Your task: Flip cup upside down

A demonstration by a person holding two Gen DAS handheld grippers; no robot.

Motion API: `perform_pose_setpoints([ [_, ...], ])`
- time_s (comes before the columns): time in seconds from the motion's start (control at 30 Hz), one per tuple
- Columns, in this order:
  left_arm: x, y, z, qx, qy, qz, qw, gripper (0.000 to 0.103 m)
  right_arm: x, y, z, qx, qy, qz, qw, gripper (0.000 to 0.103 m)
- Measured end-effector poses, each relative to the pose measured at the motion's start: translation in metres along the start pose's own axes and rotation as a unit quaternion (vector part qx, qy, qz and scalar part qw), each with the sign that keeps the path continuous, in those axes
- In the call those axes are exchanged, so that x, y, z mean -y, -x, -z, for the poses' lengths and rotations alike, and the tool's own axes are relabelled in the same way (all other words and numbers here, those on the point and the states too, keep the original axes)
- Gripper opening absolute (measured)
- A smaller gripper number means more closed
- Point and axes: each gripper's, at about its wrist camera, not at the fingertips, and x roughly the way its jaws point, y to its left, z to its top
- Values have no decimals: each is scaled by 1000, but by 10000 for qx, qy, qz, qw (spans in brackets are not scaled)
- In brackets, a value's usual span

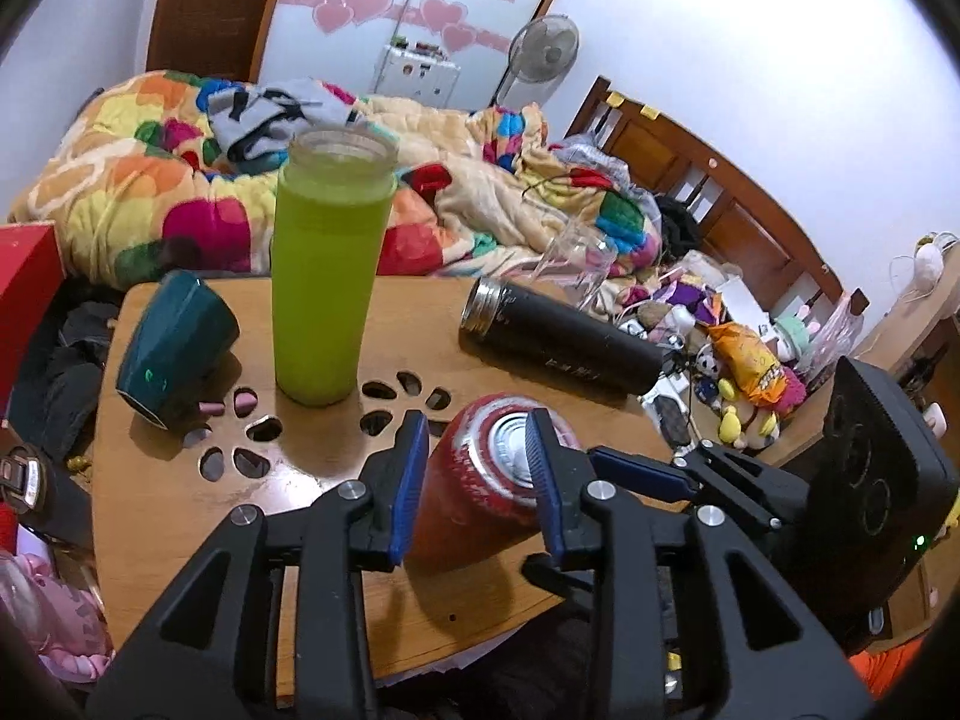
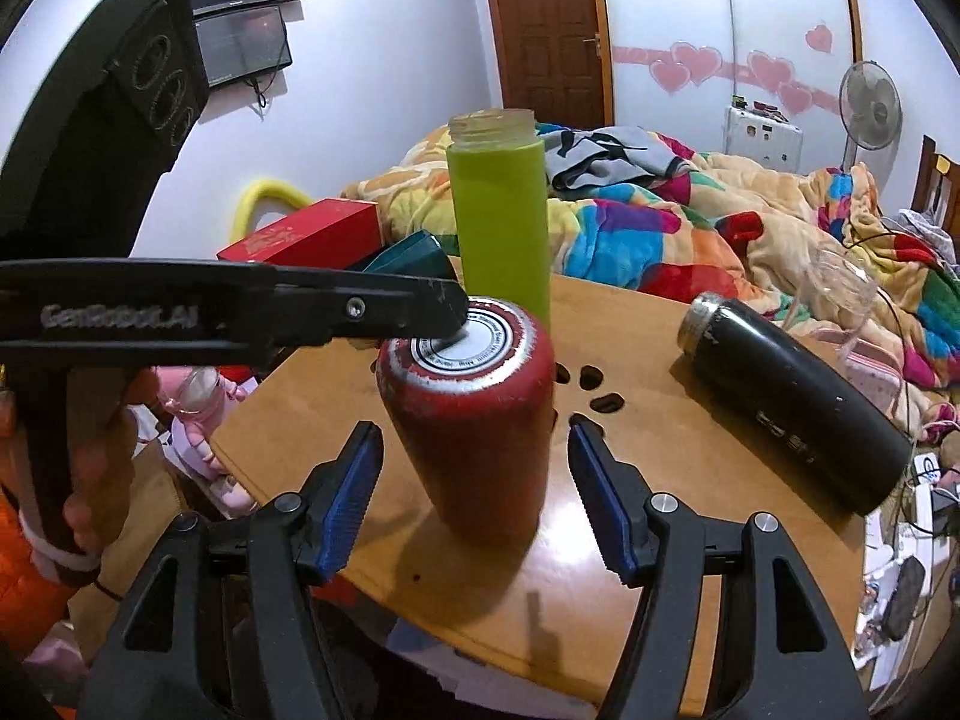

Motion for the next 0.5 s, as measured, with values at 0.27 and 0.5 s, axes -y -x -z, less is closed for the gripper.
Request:
perform_pose_setpoints([
  [0.27, 23, 62, -8, 830, -273, -436, 9952, 49, 7, 53, -11, 318, -176, 147, 9992, 68],
  [0.5, 47, 108, -6, 1442, -440, -864, 9848, 69, 11, 105, -34, 947, -465, 357, 9938, 82],
])
